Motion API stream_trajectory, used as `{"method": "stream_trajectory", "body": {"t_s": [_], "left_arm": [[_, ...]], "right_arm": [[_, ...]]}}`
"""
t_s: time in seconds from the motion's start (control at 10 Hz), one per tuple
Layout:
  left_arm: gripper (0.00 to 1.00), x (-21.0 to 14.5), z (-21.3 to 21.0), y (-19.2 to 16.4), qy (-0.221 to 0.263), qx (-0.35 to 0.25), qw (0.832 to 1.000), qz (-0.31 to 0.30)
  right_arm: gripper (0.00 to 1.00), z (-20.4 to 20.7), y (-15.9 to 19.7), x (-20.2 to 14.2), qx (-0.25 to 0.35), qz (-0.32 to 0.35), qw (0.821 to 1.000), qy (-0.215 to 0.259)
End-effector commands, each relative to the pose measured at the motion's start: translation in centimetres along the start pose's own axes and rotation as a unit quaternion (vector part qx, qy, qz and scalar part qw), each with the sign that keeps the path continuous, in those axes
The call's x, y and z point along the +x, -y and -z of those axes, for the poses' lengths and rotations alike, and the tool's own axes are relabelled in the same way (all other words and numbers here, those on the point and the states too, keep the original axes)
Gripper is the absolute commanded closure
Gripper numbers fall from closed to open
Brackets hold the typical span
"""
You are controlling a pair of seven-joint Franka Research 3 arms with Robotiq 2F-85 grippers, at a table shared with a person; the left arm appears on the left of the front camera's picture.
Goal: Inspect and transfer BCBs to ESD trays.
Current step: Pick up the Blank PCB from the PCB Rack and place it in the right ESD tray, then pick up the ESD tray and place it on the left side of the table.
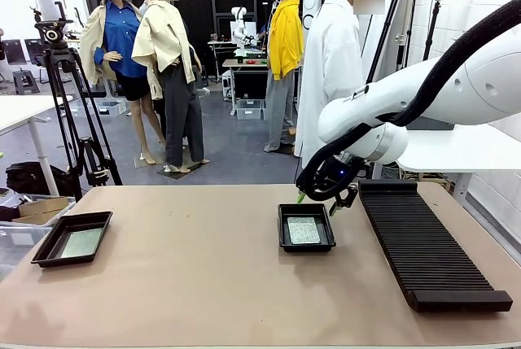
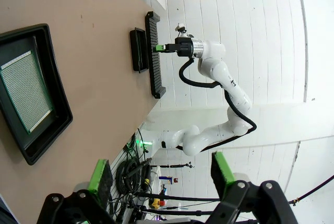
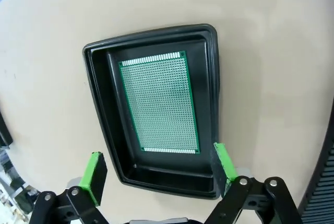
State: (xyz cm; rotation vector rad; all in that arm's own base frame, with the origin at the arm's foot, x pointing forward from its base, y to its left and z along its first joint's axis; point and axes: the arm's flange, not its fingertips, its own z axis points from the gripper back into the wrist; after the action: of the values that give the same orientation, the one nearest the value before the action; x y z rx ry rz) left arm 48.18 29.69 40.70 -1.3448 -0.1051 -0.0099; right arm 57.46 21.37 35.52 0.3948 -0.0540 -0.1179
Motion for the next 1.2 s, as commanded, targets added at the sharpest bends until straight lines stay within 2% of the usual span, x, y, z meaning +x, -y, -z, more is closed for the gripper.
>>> {"method": "stream_trajectory", "body": {"t_s": [0.0,0.1,0.2,1.1], "left_arm": [[0.00,-0.02,-0.02,0.24,0.000,0.000,1.000,0.002],[0.00,-0.02,-0.02,0.24,0.000,0.000,1.000,0.002],[0.00,-0.02,-0.02,0.24,0.000,0.000,1.000,0.002],[0.00,-0.02,-0.02,0.24,0.000,0.000,1.000,0.002]], "right_arm": [[0.00,0.17,-0.04,-0.25,-0.017,0.006,1.000,-0.003],[0.00,0.33,-0.15,-0.28,-0.032,0.009,0.999,0.005],[0.00,0.05,0.02,-0.03,-0.003,-0.001,1.000,-0.001],[0.00,0.05,0.02,-0.03,-0.003,-0.001,1.000,-0.001]]}}
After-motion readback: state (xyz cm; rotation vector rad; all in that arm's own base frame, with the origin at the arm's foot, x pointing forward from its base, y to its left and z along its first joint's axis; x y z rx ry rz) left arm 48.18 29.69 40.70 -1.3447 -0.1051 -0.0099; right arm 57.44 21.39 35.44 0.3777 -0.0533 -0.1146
